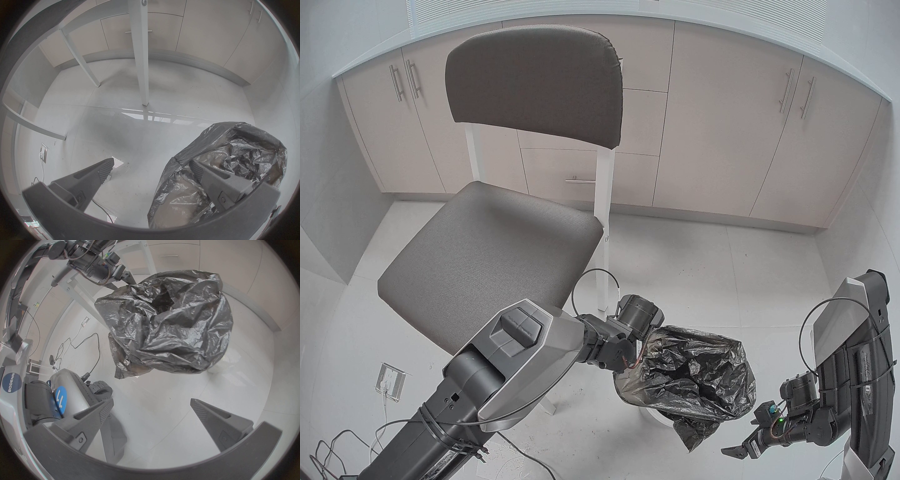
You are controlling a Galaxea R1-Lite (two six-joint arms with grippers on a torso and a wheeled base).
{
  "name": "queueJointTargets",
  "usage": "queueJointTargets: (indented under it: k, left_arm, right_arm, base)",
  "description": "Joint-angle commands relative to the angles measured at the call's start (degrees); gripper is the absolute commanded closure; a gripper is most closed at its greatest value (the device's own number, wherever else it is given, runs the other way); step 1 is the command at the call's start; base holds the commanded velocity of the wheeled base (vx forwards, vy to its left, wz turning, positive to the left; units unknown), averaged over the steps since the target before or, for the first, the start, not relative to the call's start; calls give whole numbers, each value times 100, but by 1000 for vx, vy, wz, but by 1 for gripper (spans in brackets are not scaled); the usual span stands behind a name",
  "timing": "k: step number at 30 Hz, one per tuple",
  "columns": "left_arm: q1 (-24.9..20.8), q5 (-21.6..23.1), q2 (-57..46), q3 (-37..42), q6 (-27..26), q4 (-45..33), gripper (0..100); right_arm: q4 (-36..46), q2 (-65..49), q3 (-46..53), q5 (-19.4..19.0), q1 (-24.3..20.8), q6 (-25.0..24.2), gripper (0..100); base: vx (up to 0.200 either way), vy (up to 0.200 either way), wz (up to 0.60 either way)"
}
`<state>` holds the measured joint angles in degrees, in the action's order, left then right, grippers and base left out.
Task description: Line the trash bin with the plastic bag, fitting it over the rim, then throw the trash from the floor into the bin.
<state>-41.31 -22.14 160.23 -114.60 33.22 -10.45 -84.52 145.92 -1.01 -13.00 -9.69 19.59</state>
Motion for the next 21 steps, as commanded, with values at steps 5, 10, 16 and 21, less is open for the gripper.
queueJointTargets:
  k: [5, 10, 16, 21]
  left_arm:
    - [1, -10, 8, 1, 0, -1, 0]
    - [1, 8, -80, 1, 167, 8, 0]
    - [-35, 280, -414, 342, 396, 16, 0]
    - [-35, 333, -361, 351, 352, 245, 0]
  right_arm:
    - [-197, -380, 101, -45, 11, -210, 0]
    - [-469, -1189, 101, -28, -147, -1027, 0]
    - [-443, -1910, 101, -19, -543, -1458, 0]
    - [-504, -1910, 57, 289, -1465, -1449, 0]
  base:
    - [0, 0, 0]
    - [0, 0, 0]
    - [0, 0, 0]
    - [0, 0, 0]
